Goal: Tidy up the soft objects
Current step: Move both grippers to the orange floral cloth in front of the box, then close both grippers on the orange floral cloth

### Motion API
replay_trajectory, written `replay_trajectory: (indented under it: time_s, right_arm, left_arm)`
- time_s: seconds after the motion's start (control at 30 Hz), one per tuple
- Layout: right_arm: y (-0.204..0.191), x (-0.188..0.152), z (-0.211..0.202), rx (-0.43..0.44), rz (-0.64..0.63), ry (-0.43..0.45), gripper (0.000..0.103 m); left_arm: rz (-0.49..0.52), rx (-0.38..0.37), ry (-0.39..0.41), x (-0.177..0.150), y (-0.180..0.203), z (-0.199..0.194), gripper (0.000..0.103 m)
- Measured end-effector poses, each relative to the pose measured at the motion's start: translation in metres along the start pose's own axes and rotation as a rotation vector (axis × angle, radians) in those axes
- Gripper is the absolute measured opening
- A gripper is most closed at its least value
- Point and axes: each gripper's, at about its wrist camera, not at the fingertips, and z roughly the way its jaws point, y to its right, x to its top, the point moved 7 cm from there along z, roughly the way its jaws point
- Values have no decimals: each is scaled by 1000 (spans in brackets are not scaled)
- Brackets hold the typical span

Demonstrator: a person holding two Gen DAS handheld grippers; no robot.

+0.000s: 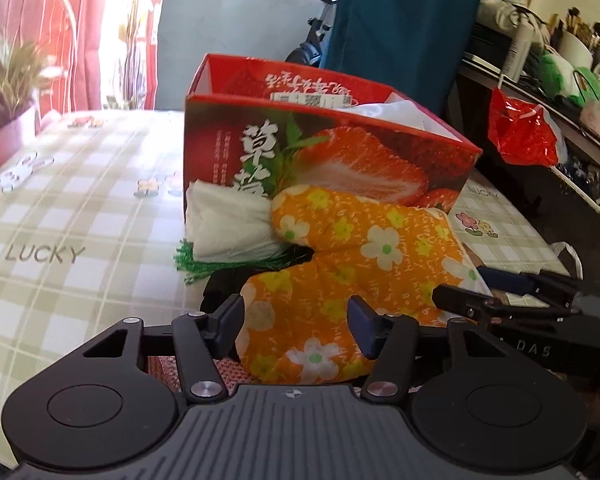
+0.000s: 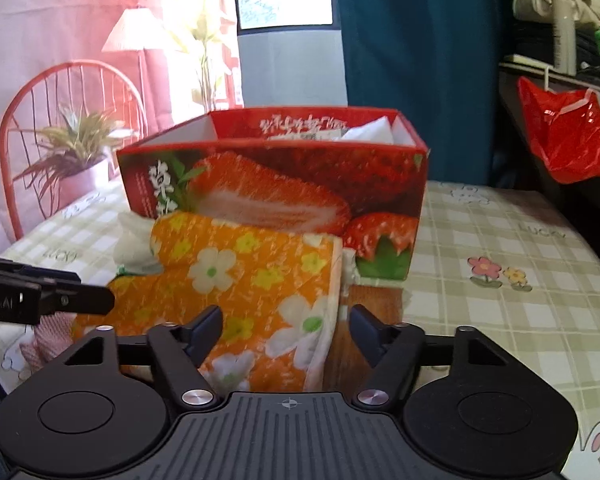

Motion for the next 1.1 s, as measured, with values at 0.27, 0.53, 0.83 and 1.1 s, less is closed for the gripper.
replay_trajectory:
  time_s: [0.27, 0.53, 0.83, 1.1]
  right_arm:
    - [-3, -6, 5, 2, -46, 14, 57]
    - [-4, -7, 7, -4, -85, 27, 57]
    - [-4, -5, 7, -4, -77, 23, 53]
    - [-3, 2, -5, 12, -64, 74, 9]
  left_arm:
    - [-76, -12, -40, -8, -13, 14, 56]
    - [-100, -25, -71, -11, -16, 27, 56]
    - [-54, -1, -27, -8, -13, 19, 16]
    - [-28, 3, 34, 0, -7, 5, 12]
